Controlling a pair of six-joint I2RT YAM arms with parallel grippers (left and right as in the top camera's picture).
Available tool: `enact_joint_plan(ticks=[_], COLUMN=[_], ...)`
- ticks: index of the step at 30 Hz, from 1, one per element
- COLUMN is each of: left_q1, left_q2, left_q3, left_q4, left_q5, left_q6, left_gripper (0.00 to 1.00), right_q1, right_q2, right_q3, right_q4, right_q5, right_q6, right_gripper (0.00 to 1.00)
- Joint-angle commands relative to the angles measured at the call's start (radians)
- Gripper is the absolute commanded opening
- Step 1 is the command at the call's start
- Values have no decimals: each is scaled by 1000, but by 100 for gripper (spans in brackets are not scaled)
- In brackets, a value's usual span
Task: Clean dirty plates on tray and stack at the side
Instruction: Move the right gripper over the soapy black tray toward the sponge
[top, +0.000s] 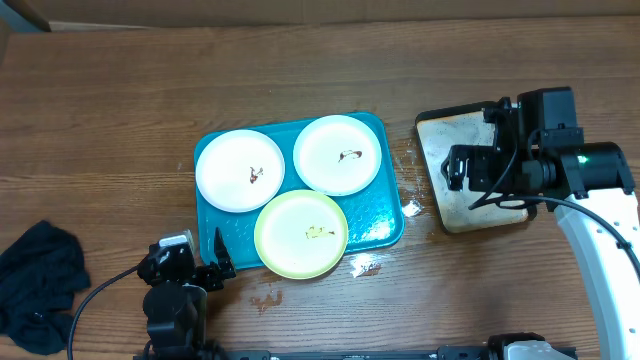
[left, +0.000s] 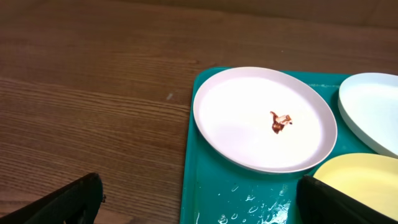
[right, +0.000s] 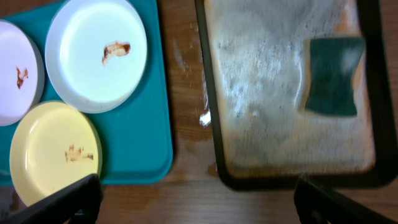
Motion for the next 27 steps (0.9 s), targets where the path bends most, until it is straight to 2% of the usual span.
enact_joint_plan(ticks=[1,9,13,15,17,21,27], left_q1=[6,6,6,6,6,6,6], left_q2=[-10,-10,-10,-10,-10,-10,-10], left_q3=[-5,-5,-5,-5,-5,-5,-5], left_q4=[0,0,0,0,0,0,0], left_q5=[10,10,10,10,10,10,10], left_q6=[27,27,27,27,27,27,27], left_gripper=[100,100,100,100,100,100,100], right_q1=[0,0,0,-1,-2,-31,-109], right_q2=[2,6,7,17,44,144,305], right_q3=[31,31,31,31,31,32,125], right_q4=[-46,-220,-208,-195,-165,-103,-90], right_q5=[-10,-13,-50,-85,-85,-81,-73], right_q6=[1,0,-17,-108,-128,-57,-60], right_gripper=[100,100,100,100,100,100,100])
